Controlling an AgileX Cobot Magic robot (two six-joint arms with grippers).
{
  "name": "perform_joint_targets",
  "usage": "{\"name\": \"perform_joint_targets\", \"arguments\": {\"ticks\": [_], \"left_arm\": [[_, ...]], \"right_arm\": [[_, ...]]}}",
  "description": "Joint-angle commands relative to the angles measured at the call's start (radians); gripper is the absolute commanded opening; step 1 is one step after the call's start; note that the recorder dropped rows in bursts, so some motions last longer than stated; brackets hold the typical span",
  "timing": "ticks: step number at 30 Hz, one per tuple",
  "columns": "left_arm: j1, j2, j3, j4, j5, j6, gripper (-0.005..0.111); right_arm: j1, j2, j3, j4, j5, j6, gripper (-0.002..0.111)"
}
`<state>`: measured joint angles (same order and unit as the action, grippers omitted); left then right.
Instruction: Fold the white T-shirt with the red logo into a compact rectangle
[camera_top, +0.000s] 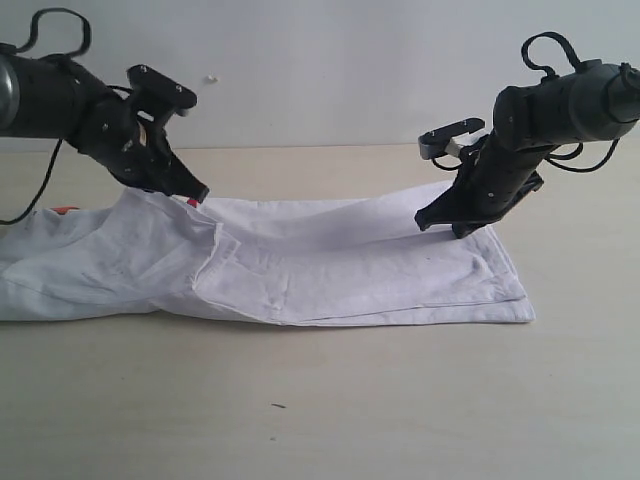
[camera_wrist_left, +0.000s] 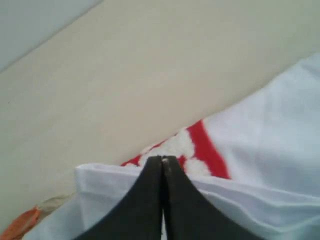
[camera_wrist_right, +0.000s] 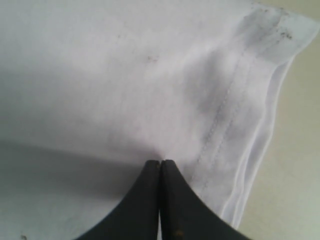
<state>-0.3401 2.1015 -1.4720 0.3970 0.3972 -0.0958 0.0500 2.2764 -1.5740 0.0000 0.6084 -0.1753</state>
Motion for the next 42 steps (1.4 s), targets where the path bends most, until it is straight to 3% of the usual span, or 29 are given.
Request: {"name": "perform_joint_targets", "arguments": {"ticks": [1,4,13,22,27,31,35,42], "left_arm": [[0.003,-0.043,0.014,-0.361,0.072,0.399,0.000],[0.012,-0.019,0.014,-0.493,0.223,0.582,0.000],[0.002,0.063,0.061,-0.543,0.408,0.648,0.000],[0.002,0.005,0.068,-0.510,0.571,0.651,0.000],[0.041,-0.095,0.091,-0.510,0.520,0.592,0.000],[0.090,-0.162,0.170,-0.510,0.366,0.434,0.000],[0.149,-0.167,0.244,-0.506,0.357,0.245,0.000],[0.183,-0.123,0.309,-0.504,0.309,0.219,0.000]], "right_arm": [[-0.003,0.016,-0.013,0.000,0.036,-0.006,0.000],[-0.003,-0.010,-0.051,0.008,0.086,-0.006,0.000],[-0.003,-0.099,-0.060,0.052,0.106,-0.006,0.000],[-0.003,-0.104,-0.060,0.089,0.108,-0.024,0.000],[-0.003,-0.104,-0.060,0.165,0.108,-0.072,0.000],[-0.003,-0.097,-0.060,0.186,0.111,-0.090,0.000],[-0.003,-0.044,-0.058,0.186,0.104,-0.090,0.000],[-0.003,0.011,-0.021,0.175,0.127,-0.094,0.000]]}}
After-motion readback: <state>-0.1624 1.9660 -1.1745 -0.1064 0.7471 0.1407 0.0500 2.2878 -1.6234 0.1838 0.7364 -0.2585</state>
